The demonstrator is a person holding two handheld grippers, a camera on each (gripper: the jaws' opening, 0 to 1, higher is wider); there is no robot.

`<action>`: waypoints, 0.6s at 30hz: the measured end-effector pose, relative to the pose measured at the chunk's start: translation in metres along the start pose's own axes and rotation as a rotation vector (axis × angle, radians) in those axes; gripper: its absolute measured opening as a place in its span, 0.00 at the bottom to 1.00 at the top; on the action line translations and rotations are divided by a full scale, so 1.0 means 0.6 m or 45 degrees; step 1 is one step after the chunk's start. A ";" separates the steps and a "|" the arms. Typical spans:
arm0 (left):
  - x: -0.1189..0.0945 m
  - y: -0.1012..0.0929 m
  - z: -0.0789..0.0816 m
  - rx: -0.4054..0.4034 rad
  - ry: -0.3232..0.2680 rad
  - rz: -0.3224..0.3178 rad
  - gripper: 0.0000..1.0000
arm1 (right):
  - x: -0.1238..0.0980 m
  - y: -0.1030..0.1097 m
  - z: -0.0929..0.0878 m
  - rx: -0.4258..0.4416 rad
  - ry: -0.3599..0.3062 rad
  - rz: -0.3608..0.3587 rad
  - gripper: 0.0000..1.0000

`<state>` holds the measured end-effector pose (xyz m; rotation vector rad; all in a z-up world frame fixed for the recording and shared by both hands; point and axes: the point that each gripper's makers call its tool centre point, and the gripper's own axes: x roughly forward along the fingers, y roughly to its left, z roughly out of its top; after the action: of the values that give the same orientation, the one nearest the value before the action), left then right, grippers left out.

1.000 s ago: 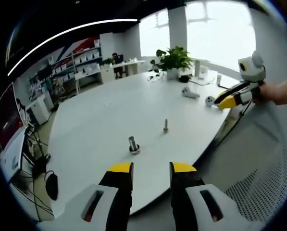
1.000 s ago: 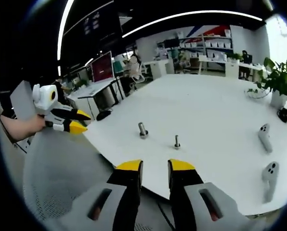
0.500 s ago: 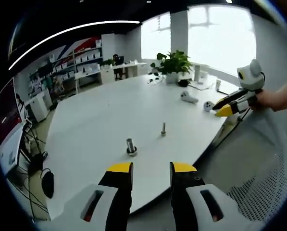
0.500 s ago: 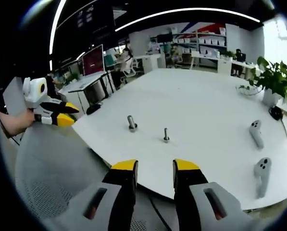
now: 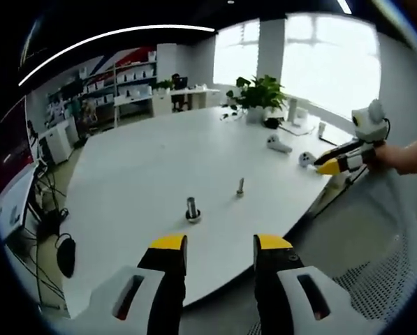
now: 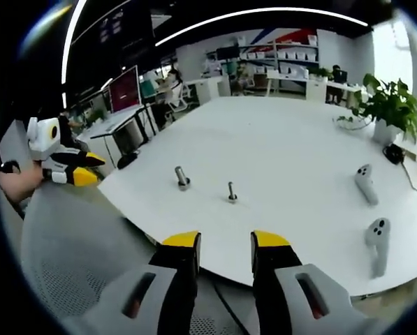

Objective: Place the washer onto the threaded stud by aligning its center hole with the stud, sliding it down to the base, and recovering from edge contact or off-axis alignment until the washer reaches the visible bottom stop.

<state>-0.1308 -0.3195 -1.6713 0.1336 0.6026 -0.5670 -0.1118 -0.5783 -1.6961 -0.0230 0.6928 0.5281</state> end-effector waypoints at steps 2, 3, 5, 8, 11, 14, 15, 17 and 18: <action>0.001 0.001 -0.002 -0.008 0.010 0.002 0.37 | 0.001 0.000 -0.003 0.035 0.004 0.015 0.31; 0.001 0.001 -0.002 -0.010 0.011 0.002 0.37 | 0.000 0.000 -0.003 0.045 0.001 0.015 0.30; 0.000 0.003 0.001 -0.057 -0.001 -0.007 0.39 | -0.002 -0.003 0.002 0.041 -0.018 0.000 0.30; -0.004 0.013 -0.004 -0.074 -0.005 0.002 0.39 | -0.004 -0.007 0.004 0.065 -0.036 -0.008 0.30; -0.004 0.020 -0.017 -0.119 0.000 0.011 0.38 | 0.002 -0.003 -0.005 0.057 0.002 0.001 0.31; -0.003 0.021 -0.007 -0.103 -0.033 0.017 0.32 | 0.002 0.000 -0.009 0.032 0.027 -0.001 0.31; -0.003 0.022 -0.004 -0.106 -0.047 0.021 0.31 | 0.001 -0.003 -0.009 0.046 0.021 0.001 0.31; -0.004 0.024 -0.003 -0.137 -0.060 0.013 0.31 | 0.002 -0.002 -0.009 0.058 0.021 0.012 0.31; -0.003 0.024 -0.004 -0.142 -0.056 0.008 0.31 | 0.003 0.000 -0.010 0.053 0.027 0.016 0.31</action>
<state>-0.1256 -0.3060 -1.6731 0.0177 0.5897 -0.5273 -0.1143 -0.5790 -1.7018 0.0148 0.7251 0.5262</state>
